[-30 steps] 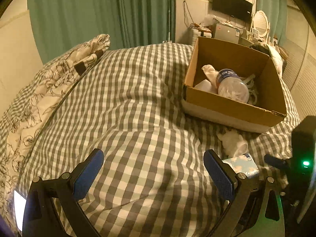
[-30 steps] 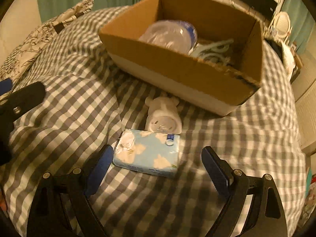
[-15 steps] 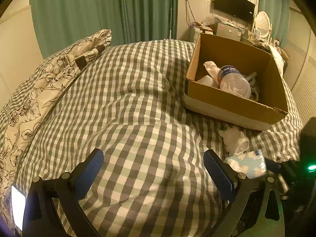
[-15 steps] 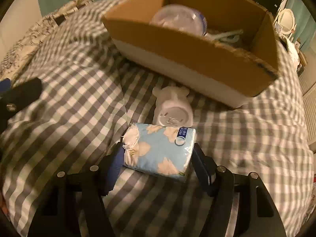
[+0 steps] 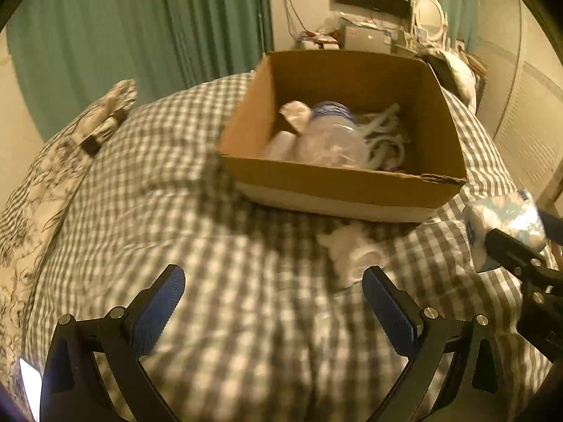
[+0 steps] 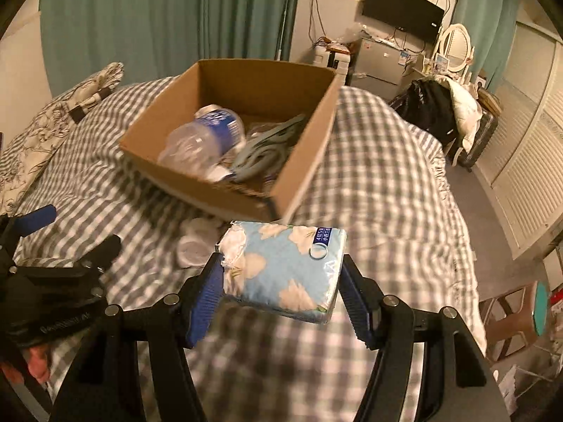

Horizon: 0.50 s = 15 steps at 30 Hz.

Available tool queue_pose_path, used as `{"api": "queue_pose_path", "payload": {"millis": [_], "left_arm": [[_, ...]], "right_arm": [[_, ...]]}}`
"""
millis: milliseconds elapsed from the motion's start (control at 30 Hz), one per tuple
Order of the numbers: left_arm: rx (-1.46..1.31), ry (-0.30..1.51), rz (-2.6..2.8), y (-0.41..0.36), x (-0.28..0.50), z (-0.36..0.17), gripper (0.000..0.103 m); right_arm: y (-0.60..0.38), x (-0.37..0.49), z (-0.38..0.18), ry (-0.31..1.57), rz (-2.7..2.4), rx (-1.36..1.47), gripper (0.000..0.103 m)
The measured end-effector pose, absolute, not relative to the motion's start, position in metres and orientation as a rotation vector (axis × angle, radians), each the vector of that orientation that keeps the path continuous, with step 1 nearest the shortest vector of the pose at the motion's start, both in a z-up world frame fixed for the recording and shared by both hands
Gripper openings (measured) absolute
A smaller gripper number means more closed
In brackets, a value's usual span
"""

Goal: Organize objects
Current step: 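Grasp the white bear-shaped cup with the left gripper while the right holds the tissues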

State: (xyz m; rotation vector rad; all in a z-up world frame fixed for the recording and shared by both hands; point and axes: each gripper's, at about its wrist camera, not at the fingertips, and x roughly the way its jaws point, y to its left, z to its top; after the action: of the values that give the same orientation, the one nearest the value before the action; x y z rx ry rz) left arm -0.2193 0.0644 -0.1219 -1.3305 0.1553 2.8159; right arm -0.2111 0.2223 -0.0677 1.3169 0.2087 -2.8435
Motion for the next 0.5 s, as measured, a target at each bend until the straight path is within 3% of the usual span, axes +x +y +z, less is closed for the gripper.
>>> {"api": "queue_pose_path", "payload": {"millis": [200,300,400,500], "left_arm": [[-1.384,0.16,2.736,0.101,-0.245,-0.151,0.101],[-1.424,0.158,2.696,0.114,-0.259,-0.168,0.093],[-1.437,0.15,2.686,0.121,-0.268,-0.178,0.092],[-1.449,0.165,2.661,0.127,-0.275,-0.189,0.081]], "right_arm": [[0.252,-0.216,-0.078,0.15,-2.86,1.34,0.064],[0.261,-0.214,-0.087,0.116,-2.848,1.355,0.064],[0.264,-0.216,-0.09,0.088,-2.838,1.355,0.064],[0.265,-0.216,-0.093,0.073,-2.832,1.358,0.064]]}}
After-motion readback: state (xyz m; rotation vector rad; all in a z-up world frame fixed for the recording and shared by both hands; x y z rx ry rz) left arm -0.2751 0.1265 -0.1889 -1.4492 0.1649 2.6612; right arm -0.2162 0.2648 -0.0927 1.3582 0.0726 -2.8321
